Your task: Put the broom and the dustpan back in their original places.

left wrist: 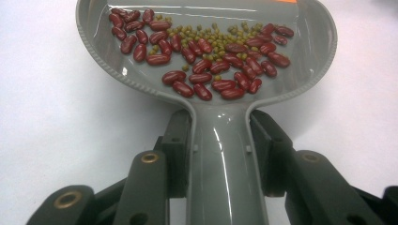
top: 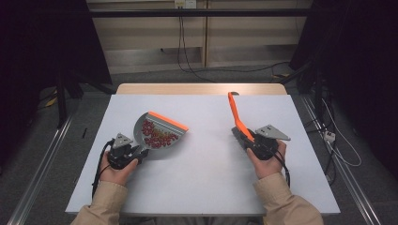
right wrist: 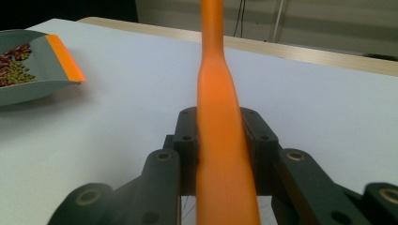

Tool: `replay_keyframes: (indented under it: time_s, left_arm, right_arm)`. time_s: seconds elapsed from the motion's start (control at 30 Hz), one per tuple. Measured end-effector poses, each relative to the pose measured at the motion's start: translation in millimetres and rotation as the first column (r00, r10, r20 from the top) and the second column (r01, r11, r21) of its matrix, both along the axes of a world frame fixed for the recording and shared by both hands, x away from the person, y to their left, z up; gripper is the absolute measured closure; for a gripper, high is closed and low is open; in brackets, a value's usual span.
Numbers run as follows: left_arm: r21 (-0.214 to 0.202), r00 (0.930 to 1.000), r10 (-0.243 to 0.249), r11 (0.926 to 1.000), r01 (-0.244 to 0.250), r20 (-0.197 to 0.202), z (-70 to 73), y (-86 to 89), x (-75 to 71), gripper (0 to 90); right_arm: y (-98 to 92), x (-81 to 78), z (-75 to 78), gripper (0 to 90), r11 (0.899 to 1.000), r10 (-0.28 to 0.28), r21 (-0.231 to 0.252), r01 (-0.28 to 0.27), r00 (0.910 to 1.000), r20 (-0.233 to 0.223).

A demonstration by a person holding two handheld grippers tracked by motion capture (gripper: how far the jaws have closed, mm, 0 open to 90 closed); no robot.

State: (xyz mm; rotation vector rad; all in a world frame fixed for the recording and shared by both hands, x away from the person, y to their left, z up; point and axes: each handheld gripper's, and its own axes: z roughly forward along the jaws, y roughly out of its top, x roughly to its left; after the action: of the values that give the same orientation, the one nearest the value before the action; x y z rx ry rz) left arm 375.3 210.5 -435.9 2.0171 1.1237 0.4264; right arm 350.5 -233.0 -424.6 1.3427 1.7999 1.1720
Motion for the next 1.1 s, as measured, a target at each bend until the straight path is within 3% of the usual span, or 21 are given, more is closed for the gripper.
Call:
replay_keyframes:
  time_s: [0.3,0.63,1.1]
  left_arm:
    - [-0.001,0.9979,0.063,0.9980,-0.063,-0.015,-2.2,9.0,3.4,62.8]
    - [0.006,0.9959,0.085,0.9964,-0.085,-0.031,-3.8,11.0,5.0,62.8]
    - [0.008,0.9892,0.138,0.9904,-0.138,-0.049,-6.5,16.9,8.3,62.7]
  right_arm:
    - [-10.1,-0.2,-1.6,71.3,1.000,-0.022,-0.005,0.022,0.9998,-0.004]
    - [-29.4,2.8,-0.1,71.3,0.998,-0.067,-0.020,0.067,0.9978,-0.004]
    - [-63.2,4.4,-7.1,71.3,0.985,-0.168,-0.043,0.167,0.9858,-0.007]
